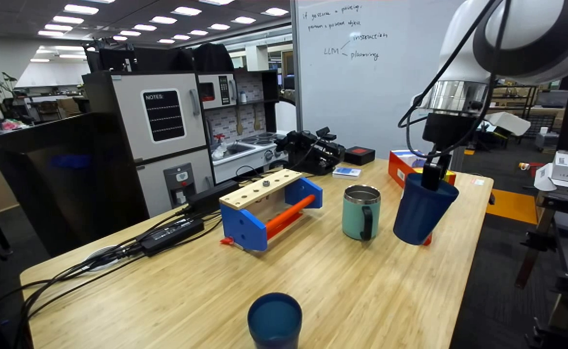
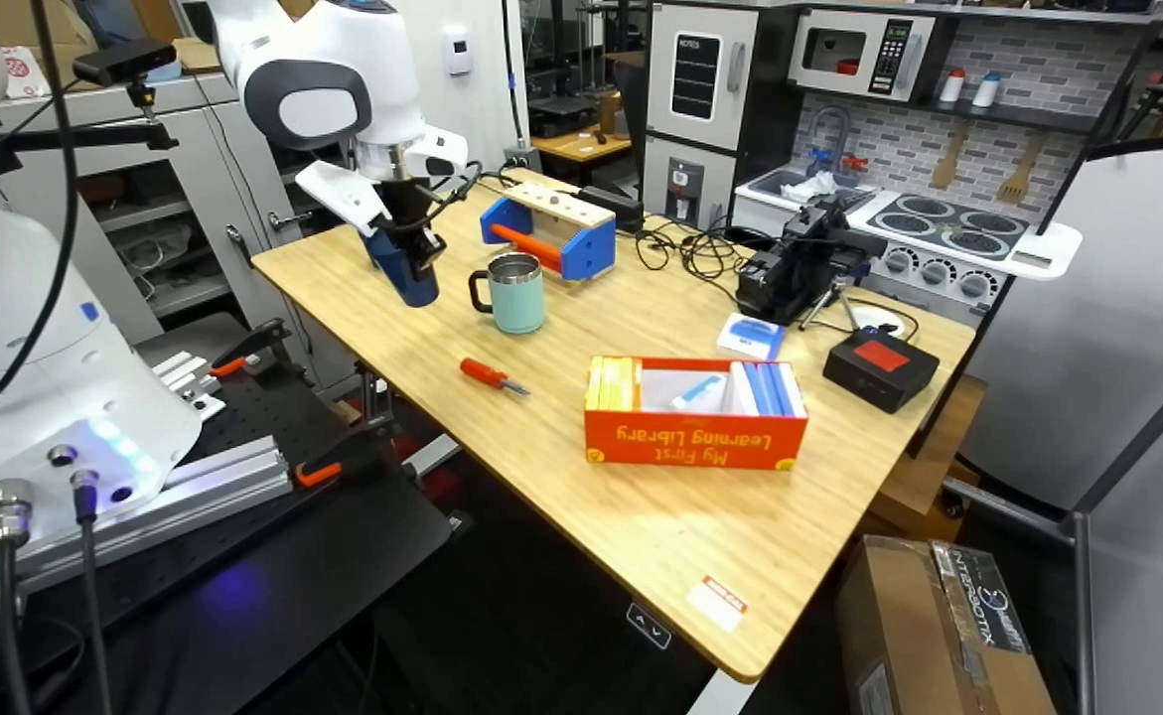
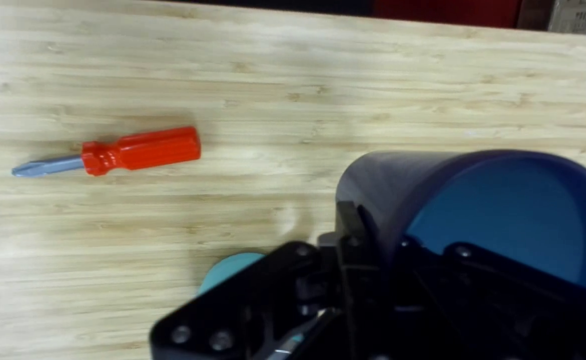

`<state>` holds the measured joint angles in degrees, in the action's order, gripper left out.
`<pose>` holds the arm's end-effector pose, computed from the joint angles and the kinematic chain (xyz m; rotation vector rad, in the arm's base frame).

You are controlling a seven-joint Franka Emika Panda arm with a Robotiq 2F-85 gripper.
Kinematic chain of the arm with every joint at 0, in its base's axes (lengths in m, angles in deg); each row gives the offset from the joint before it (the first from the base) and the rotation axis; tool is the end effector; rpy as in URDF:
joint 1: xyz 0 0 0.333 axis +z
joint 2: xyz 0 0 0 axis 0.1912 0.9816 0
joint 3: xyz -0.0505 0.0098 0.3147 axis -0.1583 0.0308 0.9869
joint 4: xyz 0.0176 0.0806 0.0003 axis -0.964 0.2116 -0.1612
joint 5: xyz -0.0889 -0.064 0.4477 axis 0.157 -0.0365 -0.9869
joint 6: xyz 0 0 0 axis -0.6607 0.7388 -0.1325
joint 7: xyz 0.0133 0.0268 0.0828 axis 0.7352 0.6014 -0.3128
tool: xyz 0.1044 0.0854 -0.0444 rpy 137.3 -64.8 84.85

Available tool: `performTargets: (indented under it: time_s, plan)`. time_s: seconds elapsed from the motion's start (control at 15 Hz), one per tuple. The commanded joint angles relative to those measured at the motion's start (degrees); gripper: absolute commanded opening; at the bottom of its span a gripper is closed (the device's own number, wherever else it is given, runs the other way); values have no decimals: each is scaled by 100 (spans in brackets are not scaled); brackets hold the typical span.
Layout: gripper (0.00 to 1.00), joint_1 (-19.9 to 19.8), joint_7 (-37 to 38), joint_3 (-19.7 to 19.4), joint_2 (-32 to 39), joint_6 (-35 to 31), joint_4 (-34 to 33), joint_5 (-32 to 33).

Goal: Move the blue cup that's closest to the flask to the right side of the flask

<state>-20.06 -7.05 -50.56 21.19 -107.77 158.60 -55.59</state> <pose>0.3998 0.0533 0.0721 -2.9658 -0.0731 -0.1361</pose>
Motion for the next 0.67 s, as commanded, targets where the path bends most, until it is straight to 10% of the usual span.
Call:
performTargets:
  time_s: [0.0, 0.47, 0.6]
  plan:
    - [1, 205, 660, -502, -347, 233, -4, -241]
    - [1, 1466, 2545, -3186, -865, 619, 72, 572]
    - [1, 1170, 2598, -3114, -775, 856, -41, 380]
